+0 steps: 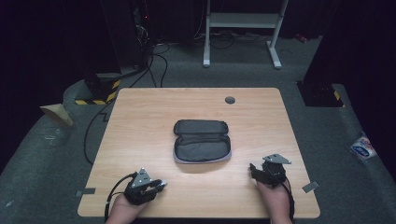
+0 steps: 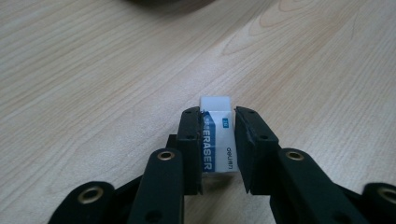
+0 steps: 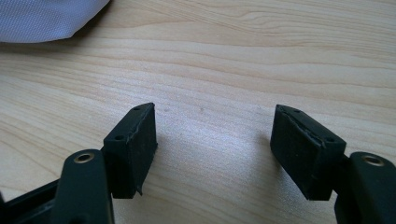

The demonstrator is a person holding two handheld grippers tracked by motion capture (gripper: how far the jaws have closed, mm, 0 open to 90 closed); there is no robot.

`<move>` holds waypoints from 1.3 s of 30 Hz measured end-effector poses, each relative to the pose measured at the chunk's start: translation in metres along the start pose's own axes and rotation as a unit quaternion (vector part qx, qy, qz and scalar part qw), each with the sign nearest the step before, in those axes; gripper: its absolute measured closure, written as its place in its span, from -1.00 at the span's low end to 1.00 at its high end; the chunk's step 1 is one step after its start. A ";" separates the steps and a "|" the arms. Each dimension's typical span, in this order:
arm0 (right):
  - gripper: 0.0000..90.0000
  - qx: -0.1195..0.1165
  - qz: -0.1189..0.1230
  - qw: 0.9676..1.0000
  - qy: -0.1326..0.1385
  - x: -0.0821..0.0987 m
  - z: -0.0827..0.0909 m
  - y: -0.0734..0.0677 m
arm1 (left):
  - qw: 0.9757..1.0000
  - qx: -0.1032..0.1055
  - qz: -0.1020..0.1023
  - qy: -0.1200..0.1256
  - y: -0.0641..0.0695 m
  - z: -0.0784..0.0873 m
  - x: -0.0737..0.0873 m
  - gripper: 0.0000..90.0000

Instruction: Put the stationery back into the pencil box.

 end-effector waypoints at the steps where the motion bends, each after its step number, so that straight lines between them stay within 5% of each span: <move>1: -0.31 0.000 0.000 1.000 0.000 0.000 0.000 0.000 | 1.000 -0.003 0.000 0.000 -0.001 0.000 0.000 0.61; 19: -0.31 0.000 0.000 1.000 0.000 0.000 0.000 0.000 | 0.996 -0.073 0.041 0.026 -0.052 0.009 0.000 0.62; 39: -0.31 0.000 -0.001 1.000 0.000 0.000 0.000 0.000 | 0.993 -0.084 0.051 0.064 -0.058 0.016 -0.014 0.62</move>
Point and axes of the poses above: each handheld gripper's, and its own axes: z roughly backward along the jaws, x roughly out of its underside, y roughly to its right, the point moved 10 cm from there along -z, roughly forward along the jaws, and after that the axes turned 7 degrees about y, right-handed, at the moved point
